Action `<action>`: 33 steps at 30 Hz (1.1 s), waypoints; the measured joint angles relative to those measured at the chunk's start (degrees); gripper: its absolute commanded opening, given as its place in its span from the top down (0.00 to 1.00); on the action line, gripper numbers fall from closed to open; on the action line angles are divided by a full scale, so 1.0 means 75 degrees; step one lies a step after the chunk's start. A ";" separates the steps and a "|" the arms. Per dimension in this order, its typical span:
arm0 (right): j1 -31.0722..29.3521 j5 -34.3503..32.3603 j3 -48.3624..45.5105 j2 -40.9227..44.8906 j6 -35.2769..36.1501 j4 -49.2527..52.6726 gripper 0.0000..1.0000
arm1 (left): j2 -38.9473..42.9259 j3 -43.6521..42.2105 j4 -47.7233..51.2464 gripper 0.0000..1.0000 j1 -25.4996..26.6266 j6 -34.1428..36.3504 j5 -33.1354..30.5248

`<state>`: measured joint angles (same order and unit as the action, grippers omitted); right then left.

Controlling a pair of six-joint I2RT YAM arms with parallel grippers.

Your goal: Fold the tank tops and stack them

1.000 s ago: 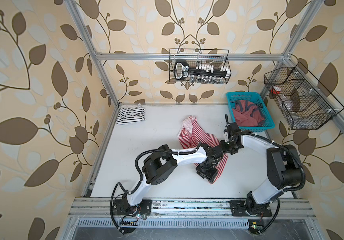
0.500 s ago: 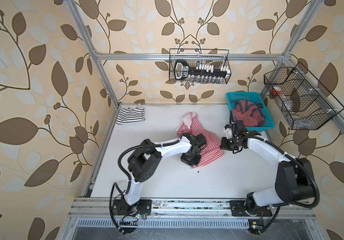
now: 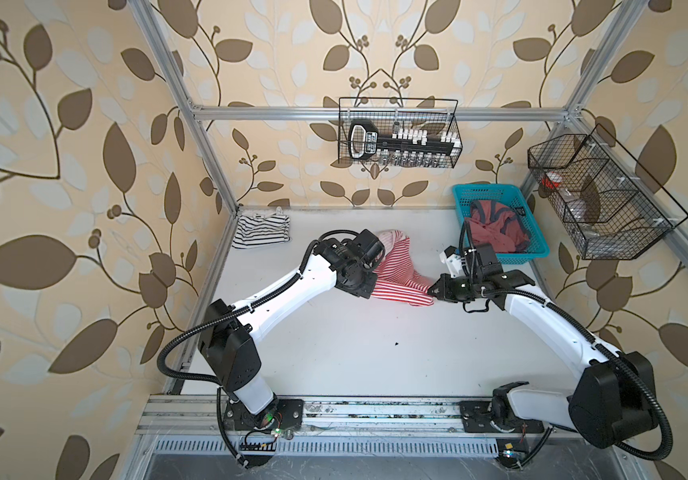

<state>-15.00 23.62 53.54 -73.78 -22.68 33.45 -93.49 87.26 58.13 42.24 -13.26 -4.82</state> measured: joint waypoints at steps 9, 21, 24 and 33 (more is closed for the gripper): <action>-0.0396 -0.0874 0.1778 -0.0187 0.0673 0.1306 0.94 | 0.0006 0.0143 0.0691 1.00 -0.0038 0.1244 -0.0020; -0.0044 -0.0825 0.5514 -0.5397 0.1749 0.2375 0.76 | -0.3555 0.3281 0.1247 0.77 -0.0871 0.2498 0.0659; 0.0079 -0.0688 0.6828 -0.6566 0.1839 0.2716 0.65 | -0.4704 0.4806 0.1466 0.43 -0.1419 0.2643 0.0880; 0.0388 -0.0790 0.7137 -0.6478 0.1617 0.2553 0.61 | -0.5278 0.6464 0.1539 0.51 -0.2562 0.1973 0.1166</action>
<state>-12.10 17.69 107.07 -122.37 -10.55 52.60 -133.08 135.74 69.67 23.03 1.54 3.92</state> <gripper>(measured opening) 0.397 0.555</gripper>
